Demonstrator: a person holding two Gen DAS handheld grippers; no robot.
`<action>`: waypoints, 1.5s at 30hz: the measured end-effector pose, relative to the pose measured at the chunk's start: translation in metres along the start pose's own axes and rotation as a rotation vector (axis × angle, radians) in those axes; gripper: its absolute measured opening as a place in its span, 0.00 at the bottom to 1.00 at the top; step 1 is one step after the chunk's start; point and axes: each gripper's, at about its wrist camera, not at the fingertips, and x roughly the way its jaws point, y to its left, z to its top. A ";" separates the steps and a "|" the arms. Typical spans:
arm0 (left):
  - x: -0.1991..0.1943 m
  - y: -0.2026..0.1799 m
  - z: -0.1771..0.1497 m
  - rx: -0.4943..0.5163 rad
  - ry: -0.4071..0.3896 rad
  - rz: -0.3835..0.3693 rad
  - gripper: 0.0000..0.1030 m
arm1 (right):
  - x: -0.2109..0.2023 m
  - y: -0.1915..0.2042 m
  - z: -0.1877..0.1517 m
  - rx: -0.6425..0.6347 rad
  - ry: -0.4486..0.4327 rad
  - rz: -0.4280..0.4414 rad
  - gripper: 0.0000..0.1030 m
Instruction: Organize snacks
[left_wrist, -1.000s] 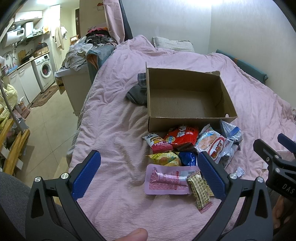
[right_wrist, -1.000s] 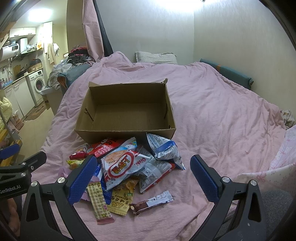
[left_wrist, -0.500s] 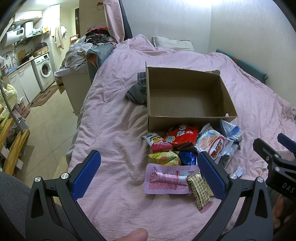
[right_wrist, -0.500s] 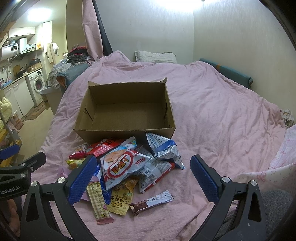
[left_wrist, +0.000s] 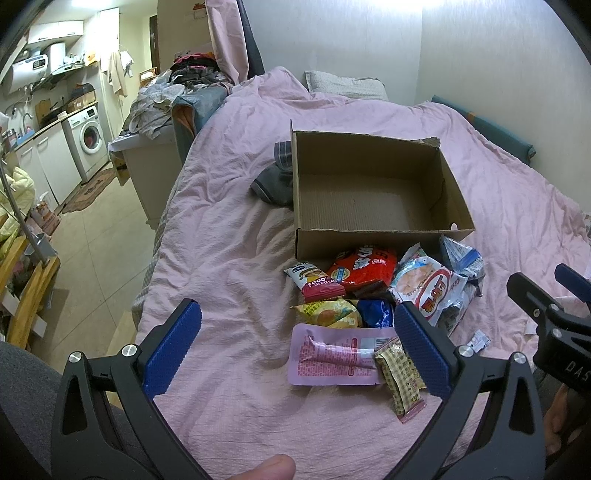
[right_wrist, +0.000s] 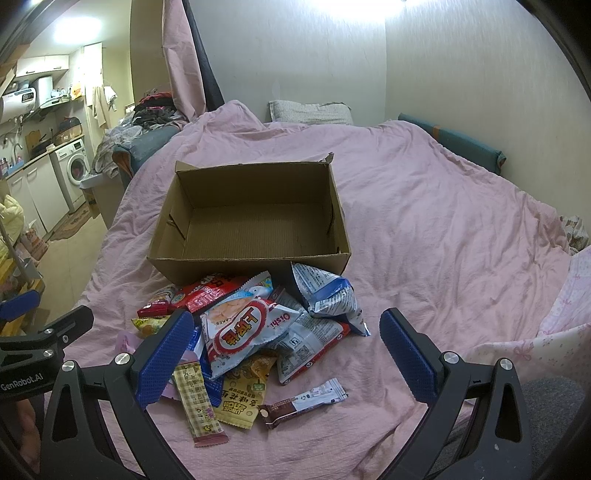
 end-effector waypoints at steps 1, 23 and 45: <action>0.000 -0.001 0.000 0.001 0.000 0.001 1.00 | 0.000 -0.001 0.000 0.000 0.000 0.000 1.00; 0.008 0.017 -0.003 -0.083 0.061 0.015 1.00 | 0.088 -0.094 -0.014 0.478 0.602 0.143 0.93; 0.007 0.024 0.003 -0.127 0.092 0.000 1.00 | 0.129 -0.048 -0.094 0.538 0.759 0.109 0.18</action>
